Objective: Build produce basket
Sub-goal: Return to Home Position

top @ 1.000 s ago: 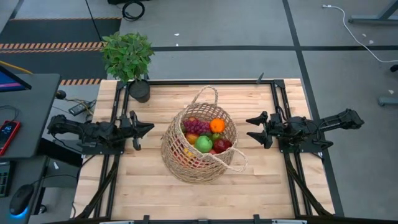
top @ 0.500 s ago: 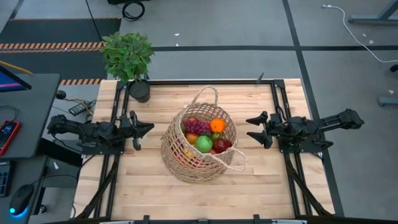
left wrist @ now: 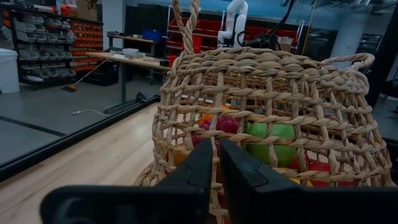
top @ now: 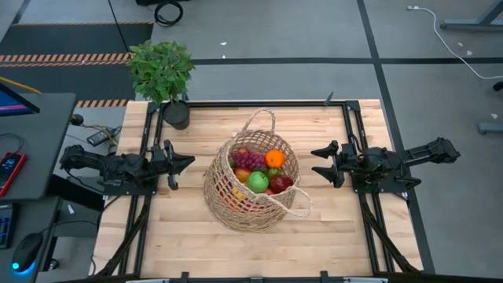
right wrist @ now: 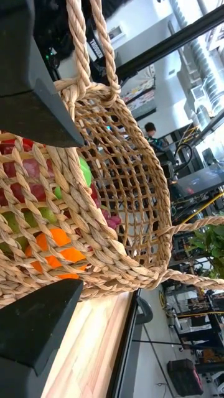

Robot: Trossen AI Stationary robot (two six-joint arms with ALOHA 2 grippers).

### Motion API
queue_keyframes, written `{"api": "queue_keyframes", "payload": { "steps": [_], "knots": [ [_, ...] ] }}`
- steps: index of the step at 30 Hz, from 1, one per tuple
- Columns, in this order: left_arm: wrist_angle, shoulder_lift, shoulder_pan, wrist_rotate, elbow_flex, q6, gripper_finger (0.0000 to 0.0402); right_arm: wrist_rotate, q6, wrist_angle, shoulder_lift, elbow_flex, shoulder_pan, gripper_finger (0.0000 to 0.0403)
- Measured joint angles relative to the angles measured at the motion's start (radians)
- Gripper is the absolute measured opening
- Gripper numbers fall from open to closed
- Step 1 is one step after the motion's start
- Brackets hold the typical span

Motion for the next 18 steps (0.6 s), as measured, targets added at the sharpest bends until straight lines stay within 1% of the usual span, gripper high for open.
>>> {"api": "queue_keyframes", "payload": {
  "steps": [5, 18],
  "knots": [
    [0.000, 0.000, 0.000, 0.000, 0.000, 0.000, 0.0040, 0.000, 0.000, 0.000, 0.000, 0.000, 0.000, 0.0365],
    [0.000, 0.000, 0.000, 0.000, 0.000, 0.000, 0.0031, 0.000, 0.000, 0.000, 0.000, 0.000, 0.000, 0.0365]
  ]
}}
